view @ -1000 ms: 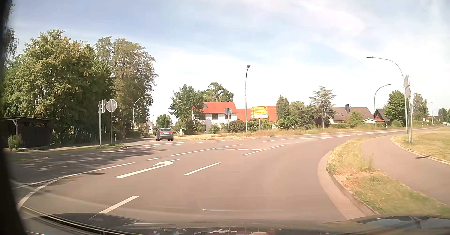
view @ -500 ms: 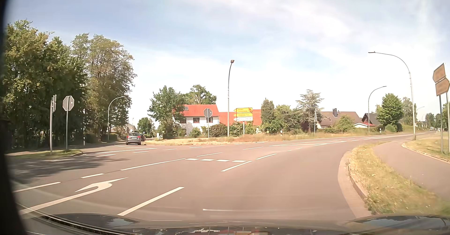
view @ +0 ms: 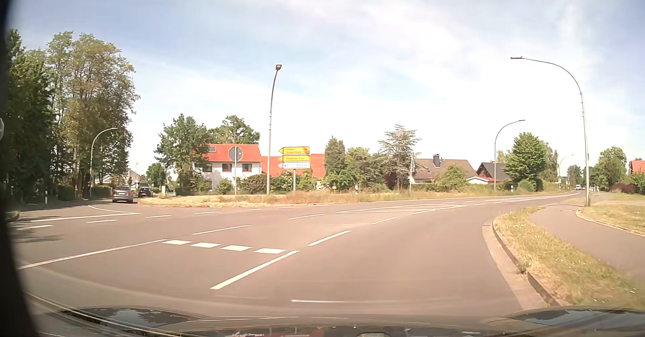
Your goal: Follow the waypoints while adhering to traffic rules and regulations
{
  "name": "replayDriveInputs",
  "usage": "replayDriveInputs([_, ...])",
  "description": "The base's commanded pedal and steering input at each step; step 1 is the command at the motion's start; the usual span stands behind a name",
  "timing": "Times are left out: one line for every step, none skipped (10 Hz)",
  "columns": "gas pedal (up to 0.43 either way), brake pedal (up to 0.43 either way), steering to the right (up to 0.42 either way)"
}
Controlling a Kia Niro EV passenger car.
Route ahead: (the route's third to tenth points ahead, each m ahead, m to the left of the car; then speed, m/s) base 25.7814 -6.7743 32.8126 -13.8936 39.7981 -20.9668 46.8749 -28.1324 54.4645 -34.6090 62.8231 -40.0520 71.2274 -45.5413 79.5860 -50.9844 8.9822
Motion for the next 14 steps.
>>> replayDriveInputs([0.228, 0.000, 0.144])
replayDriveInputs([0.228, 0.000, 0.144])
replayDriveInputs([0.228, 0.000, 0.144])
replayDriveInputs([0.228, 0.000, 0.144])
replayDriveInputs([0.228, 0.000, 0.142])
replayDriveInputs([0.228, 0.000, 0.139])
replayDriveInputs([0.228, 0.000, 0.130])
replayDriveInputs([0.228, 0.000, 0.119])
replayDriveInputs([0.228, 0.000, 0.112])
replayDriveInputs([0.228, 0.000, 0.109])
replayDriveInputs([0.228, 0.000, 0.110])
replayDriveInputs([0.228, 0.000, 0.111])
replayDriveInputs([0.228, 0.000, 0.114])
replayDriveInputs([0.228, 0.000, 0.116])
